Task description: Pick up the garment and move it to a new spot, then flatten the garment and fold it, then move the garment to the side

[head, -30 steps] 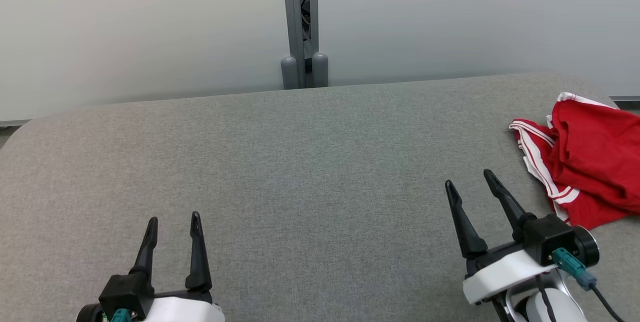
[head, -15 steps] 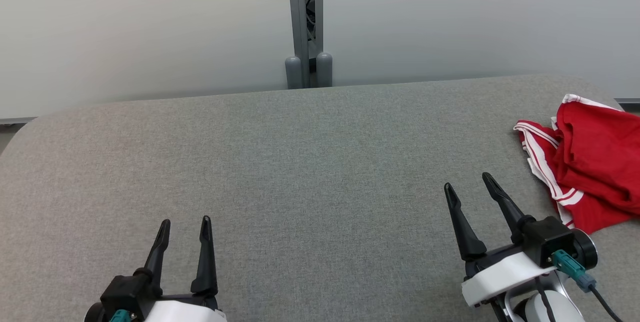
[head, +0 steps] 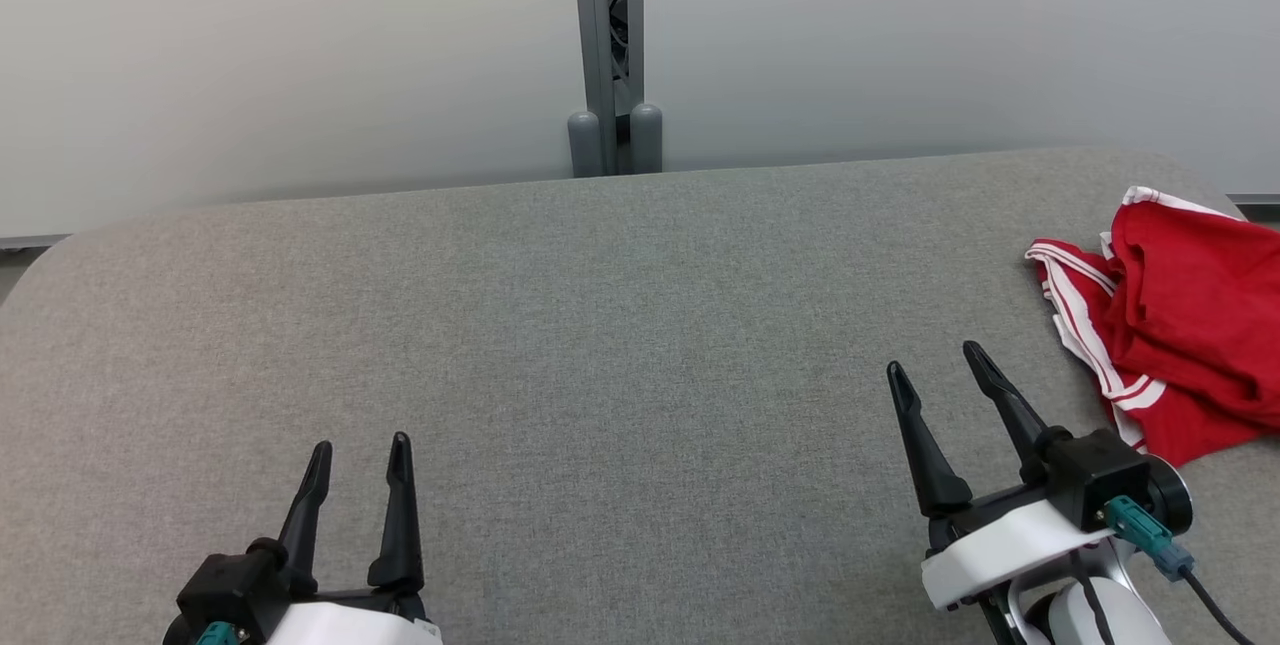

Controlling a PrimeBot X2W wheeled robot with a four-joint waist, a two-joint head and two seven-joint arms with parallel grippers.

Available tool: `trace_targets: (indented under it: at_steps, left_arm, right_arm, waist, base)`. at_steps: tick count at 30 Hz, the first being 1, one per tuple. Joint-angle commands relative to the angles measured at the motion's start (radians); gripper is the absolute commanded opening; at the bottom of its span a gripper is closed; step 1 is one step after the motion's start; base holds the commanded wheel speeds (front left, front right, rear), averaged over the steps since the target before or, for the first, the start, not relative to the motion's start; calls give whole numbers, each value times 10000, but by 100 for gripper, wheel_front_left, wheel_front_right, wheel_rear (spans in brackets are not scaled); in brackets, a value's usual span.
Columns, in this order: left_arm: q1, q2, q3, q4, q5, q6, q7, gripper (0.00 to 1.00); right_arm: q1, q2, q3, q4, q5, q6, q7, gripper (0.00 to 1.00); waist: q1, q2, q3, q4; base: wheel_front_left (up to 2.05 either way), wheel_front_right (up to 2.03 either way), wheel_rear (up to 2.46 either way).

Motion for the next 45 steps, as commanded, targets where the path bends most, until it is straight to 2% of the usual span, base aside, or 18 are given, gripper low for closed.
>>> trace_targets:
  at_steps: [1,21,37,38,42,45]
  left_arm:
    - [87,39,38,-7,-77,-33,11,100]
    - [146,39,36,320,-538,-171,12,100]
    - [156,39,21,488,-863,-66,12,100]
    - [40,-4,4,487,-860,-83,1,0]
    - [109,-46,-49,816,-905,-86,7,0]
    - [35,-47,-68,858,-1367,-137,103,0]
  right_arm:
    - [-91,-34,28,39,10,-1,-74,100]
    - [-97,-35,35,111,-9,-1,-75,100]
    - [-123,-35,101,205,-19,-1,-75,100]
    - [-95,2,110,216,-3,0,0,0]
    - [224,65,168,485,35,0,51,0]
    - [305,57,-4,461,612,0,206,0]
  waist:
    - [0,-1,-1,-4]
    - [0,-1,36,38]
    - [0,-1,20,95]
    - [0,-1,19,96]
    - [0,-1,16,98]
    - [0,-1,17,95]
  base:
    - [0,0,0]
    - [0,0,0]
    - [0,0,0]
    - [0,0,0]
    - [0,0,0]
    - [0,0,0]
